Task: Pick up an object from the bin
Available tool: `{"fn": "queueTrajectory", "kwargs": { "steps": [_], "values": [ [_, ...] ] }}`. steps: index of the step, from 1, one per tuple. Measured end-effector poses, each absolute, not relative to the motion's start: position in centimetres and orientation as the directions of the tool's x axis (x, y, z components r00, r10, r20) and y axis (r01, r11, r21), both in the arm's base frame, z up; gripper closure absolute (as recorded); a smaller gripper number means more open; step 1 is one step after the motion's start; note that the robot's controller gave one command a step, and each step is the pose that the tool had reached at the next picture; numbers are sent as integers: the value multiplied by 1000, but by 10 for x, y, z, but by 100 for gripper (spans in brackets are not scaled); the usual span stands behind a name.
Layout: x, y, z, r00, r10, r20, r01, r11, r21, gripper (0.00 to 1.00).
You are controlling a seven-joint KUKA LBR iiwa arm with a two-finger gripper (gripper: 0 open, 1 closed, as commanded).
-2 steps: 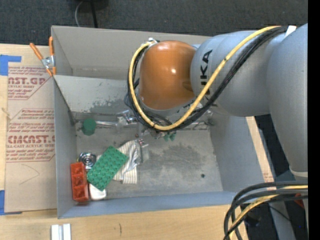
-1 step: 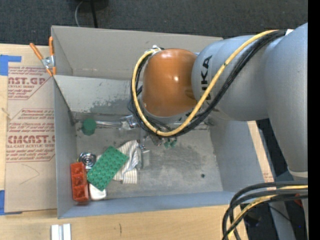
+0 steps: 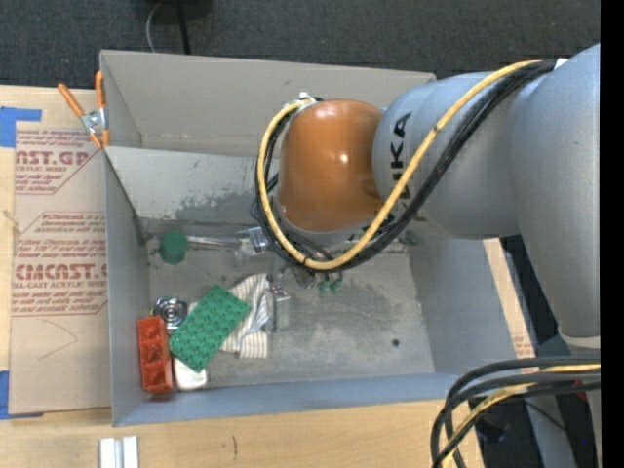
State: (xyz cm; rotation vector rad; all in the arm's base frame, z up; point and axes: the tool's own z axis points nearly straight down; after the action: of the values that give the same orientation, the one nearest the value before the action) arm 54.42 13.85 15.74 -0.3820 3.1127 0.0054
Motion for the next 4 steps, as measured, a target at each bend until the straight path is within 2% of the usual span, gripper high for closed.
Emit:
{"fn": "queueTrajectory", "kwargs": {
  "steps": [1,2,3,4],
  "values": [
    [525,182,156,-982,-187,-4,-187,982,3,0],
    [544,187,136,-954,-299,-10,-299,954,3,0],
    [554,189,103,-916,-401,-10,-401,916,2,0],
    [555,190,76,-909,-417,-4,-417,909,3,0]
  ]
}}
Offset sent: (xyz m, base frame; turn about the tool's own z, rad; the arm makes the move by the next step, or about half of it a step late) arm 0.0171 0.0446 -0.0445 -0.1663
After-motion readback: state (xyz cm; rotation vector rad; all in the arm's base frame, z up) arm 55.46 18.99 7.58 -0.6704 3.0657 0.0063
